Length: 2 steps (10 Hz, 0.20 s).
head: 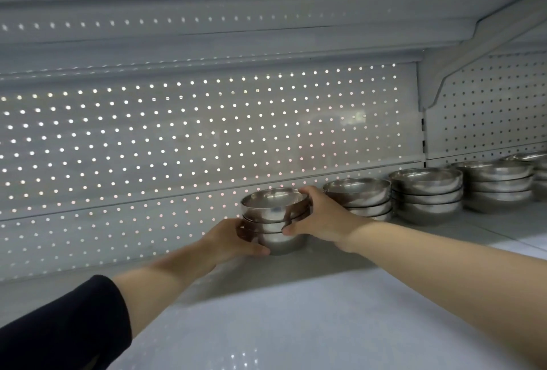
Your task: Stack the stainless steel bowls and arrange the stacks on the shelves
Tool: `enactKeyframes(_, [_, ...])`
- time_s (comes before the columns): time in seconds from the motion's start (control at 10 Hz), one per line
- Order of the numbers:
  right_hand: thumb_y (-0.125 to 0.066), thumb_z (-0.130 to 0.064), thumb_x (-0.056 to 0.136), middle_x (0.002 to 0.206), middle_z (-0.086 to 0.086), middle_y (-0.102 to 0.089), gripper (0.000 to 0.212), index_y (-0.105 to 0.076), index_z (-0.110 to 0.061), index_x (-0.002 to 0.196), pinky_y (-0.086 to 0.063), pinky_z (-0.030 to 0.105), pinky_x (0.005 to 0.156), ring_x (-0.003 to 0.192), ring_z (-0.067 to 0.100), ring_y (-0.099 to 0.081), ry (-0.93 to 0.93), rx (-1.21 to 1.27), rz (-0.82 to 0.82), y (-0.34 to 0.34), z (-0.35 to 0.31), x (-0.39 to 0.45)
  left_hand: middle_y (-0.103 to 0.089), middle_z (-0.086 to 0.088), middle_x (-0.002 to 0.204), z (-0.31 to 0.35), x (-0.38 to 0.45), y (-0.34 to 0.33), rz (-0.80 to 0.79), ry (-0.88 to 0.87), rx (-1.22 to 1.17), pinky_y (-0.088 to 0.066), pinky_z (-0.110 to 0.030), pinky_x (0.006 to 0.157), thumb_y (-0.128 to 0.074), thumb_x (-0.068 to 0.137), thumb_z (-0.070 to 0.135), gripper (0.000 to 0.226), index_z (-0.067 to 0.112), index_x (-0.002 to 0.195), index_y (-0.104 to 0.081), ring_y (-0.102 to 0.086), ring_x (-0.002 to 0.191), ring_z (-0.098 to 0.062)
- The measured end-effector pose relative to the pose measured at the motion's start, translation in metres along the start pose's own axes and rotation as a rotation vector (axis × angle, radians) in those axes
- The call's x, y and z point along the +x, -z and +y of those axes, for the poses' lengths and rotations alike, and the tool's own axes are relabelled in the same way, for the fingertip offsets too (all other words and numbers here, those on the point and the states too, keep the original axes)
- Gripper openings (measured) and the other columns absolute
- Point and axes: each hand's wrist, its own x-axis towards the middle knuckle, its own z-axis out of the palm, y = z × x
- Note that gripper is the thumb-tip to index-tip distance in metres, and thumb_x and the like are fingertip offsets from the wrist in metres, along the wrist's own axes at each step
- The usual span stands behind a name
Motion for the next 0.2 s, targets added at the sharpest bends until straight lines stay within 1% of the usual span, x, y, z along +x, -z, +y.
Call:
enactKeyframes(0.1, [-0.082, -0.003, 0.067, 0.088, -0.009, -0.061, 0.083, -0.035, -0.015, 0.135, -0.044, 0.005, 0.06, 0.069, -0.006, -0.059, -0.001, -0.025, -0.001, -0.0043, 0.0002, 0.0016, -0.069, -0.019, 0.103, -0.0014, 0.0013, 0.0023, 0.01, 0.003, 0.016, -0.046, -0.042, 0.097, -0.084, 0.06, 0.004, 0.042, 0.004, 0.099, -0.068, -0.064, 0.098, -0.029])
enactKeyframes(0.2, [-0.083, -0.01, 0.067, 0.096, -0.013, -0.058, 0.093, -0.028, -0.018, 0.142, -0.043, 0.013, 0.07, 0.086, 0.002, -0.055, -0.008, -0.058, -0.002, -0.0036, -0.0042, -0.0027, -0.068, -0.015, 0.106, -0.0018, -0.0012, 0.0064, 0.016, 0.042, 0.017, -0.047, -0.037, 0.096, -0.083, 0.062, 0.004, 0.05, 0.004, 0.108, -0.063, -0.062, 0.105, -0.03])
